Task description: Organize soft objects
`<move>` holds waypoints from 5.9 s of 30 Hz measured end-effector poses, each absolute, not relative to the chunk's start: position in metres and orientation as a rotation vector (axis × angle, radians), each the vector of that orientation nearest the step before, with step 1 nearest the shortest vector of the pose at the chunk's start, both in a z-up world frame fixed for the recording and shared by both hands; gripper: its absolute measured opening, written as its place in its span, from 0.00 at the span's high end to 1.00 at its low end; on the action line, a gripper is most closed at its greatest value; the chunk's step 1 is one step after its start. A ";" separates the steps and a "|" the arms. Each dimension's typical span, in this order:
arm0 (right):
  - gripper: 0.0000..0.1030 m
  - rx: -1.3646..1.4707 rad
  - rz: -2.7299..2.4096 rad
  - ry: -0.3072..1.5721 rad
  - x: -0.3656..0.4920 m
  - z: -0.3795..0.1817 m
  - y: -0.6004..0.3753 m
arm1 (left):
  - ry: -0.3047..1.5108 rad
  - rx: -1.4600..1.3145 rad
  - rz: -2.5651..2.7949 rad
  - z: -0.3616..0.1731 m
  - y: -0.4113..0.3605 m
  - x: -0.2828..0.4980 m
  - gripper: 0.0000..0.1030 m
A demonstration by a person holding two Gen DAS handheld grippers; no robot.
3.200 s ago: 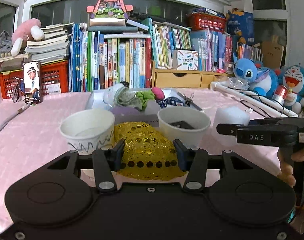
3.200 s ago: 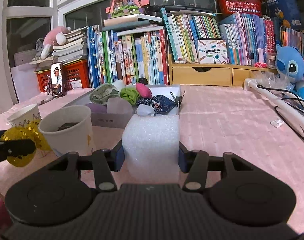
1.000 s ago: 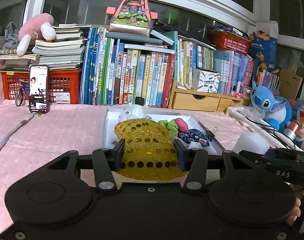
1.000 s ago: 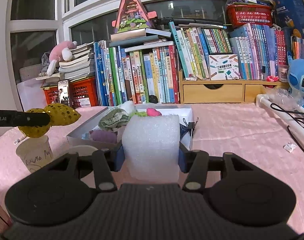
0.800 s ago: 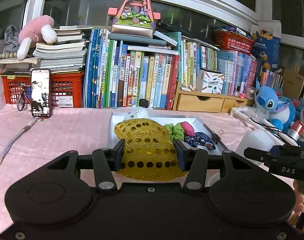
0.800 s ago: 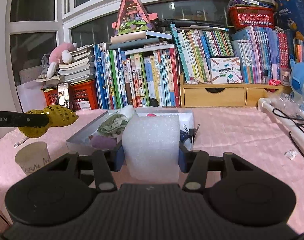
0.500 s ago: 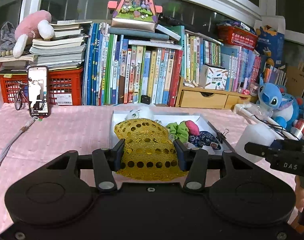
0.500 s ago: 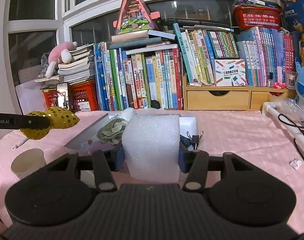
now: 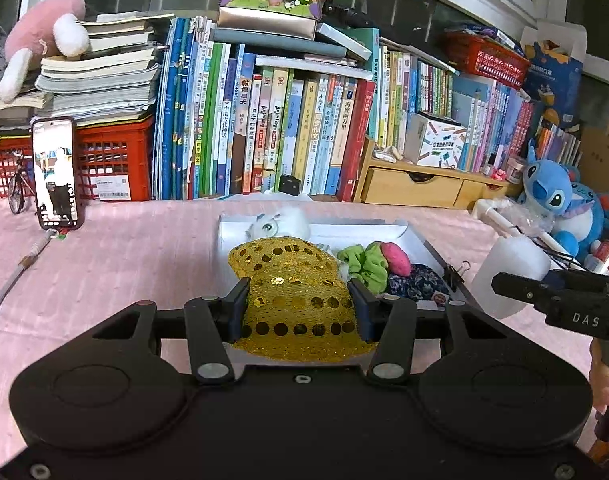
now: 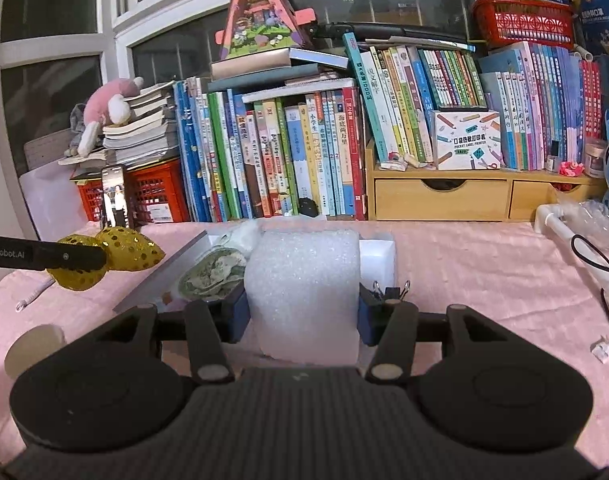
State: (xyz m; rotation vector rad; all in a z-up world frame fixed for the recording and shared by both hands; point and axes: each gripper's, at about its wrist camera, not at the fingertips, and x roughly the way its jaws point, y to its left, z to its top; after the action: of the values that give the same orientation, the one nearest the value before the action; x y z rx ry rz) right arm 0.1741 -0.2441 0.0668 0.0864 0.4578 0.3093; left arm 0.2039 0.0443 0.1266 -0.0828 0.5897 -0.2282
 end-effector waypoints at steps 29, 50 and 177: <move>0.46 0.184 0.397 0.713 0.265 0.036 -0.213 | 0.874 -0.179 -0.163 0.077 0.050 0.314 0.53; 0.46 0.147 0.336 0.750 0.304 0.021 -0.206 | 0.971 -0.146 -0.135 0.060 0.035 0.360 0.49; 0.00 -0.013 0.179 0.409 0.017 -0.004 -0.219 | 0.561 -0.059 -0.203 0.037 0.034 0.010 0.15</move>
State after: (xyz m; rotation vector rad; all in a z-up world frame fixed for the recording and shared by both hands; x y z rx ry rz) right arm 0.0172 -0.2188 -0.0039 -0.0133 0.4094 0.1791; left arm 0.0095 0.0338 0.0369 -0.0593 0.5614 -0.2033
